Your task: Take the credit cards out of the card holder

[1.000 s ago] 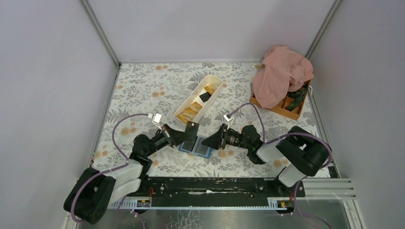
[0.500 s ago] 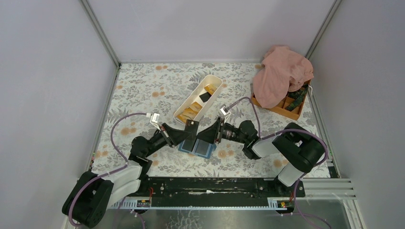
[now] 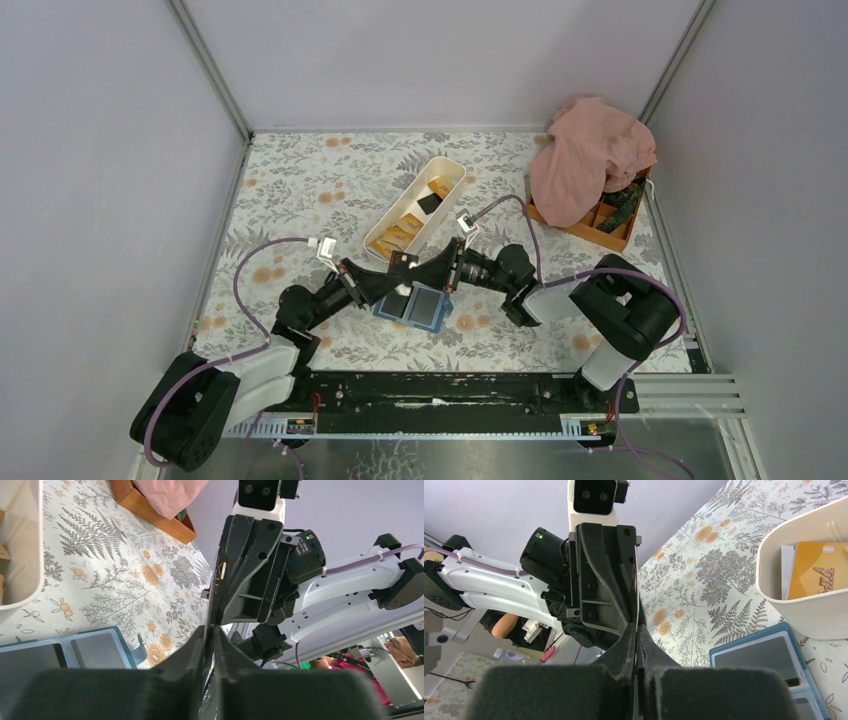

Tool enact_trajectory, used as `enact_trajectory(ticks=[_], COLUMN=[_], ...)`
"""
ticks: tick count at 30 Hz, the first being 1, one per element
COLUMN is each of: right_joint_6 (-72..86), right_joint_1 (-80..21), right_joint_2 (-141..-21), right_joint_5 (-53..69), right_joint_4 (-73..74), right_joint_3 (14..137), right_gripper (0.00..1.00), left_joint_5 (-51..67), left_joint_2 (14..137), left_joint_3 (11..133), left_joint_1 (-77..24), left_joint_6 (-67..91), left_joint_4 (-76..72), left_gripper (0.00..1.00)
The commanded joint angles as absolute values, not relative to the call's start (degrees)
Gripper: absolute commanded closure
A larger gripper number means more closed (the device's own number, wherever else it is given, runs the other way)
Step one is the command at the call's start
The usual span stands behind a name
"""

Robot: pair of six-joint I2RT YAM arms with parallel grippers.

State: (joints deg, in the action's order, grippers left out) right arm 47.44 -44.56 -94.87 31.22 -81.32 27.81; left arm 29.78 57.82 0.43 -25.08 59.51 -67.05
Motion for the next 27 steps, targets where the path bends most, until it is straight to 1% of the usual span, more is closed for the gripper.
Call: enact_trajectory(ticks=[1, 2, 4, 5, 6, 9, 11, 13, 18, 22, 27], right_joint_6=[44.2, 42.6, 36.7, 32.8, 28.3, 15.5, 8.9, 3.8, -4.5, -9.0, -11.8], right_joint_1=[-44.5, -44.5, -44.6, -44.6, -44.5, -44.5, -44.5, -44.5, -44.6, -44.7, -44.9], right_joint_2=[-91.8, -90.7, -87.7, -86.2, -84.8, -83.4, -85.2, -88.2, -97.9, -104.2, -108.9], right_joint_5=[32.1, 32.0, 31.0, 29.7, 27.9, 20.7, 15.3, 11.5, 3.2, 1.9, 1.1], right_joint_4=[-76.7, -73.0, -59.8, -50.7, -38.1, -11.7, 0.6, 7.4, 21.7, 28.6, 31.4], right_joint_3=[30.4, 31.1, 34.4, 36.7, 40.0, 51.8, 60.4, 67.0, 82.7, 92.2, 98.9], right_gripper=[1.0, 1.0, 1.0, 1.0, 1.0, 1.0, 1.0, 1.0, 1.0, 1.0, 1.0], left_joint_5=[28.4, 28.1, 27.5, 26.8, 25.9, 21.0, 17.9, 16.2, 15.1, 13.9, 10.4], left_joint_2=[55.8, 55.0, 52.7, 51.2, 49.7, 44.4, 40.9, 38.7, 33.4, 28.3, 21.5], left_joint_3=[-3.8, -3.5, -2.4, -1.6, -0.7, 1.1, 2.9, 4.5, 5.2, 4.3, 4.2], left_joint_1=[-25.6, -25.6, -25.6, -25.7, -25.6, -25.6, -25.6, -25.6, -25.6, -25.6, -25.6], left_joint_6=[57.7, 57.1, 55.2, 53.8, 52.3, 50.1, 48.7, 48.0, 47.2, 45.8, 44.9], left_joint_4=[-67.5, -65.7, -60.5, -56.3, -51.5, -38.9, -30.8, -24.4, -15.6, -7.6, 1.5], left_gripper=[0.72, 0.65, 0.52, 0.47, 0.43, 0.38, 0.37, 0.37, 0.37, 0.37, 0.36])
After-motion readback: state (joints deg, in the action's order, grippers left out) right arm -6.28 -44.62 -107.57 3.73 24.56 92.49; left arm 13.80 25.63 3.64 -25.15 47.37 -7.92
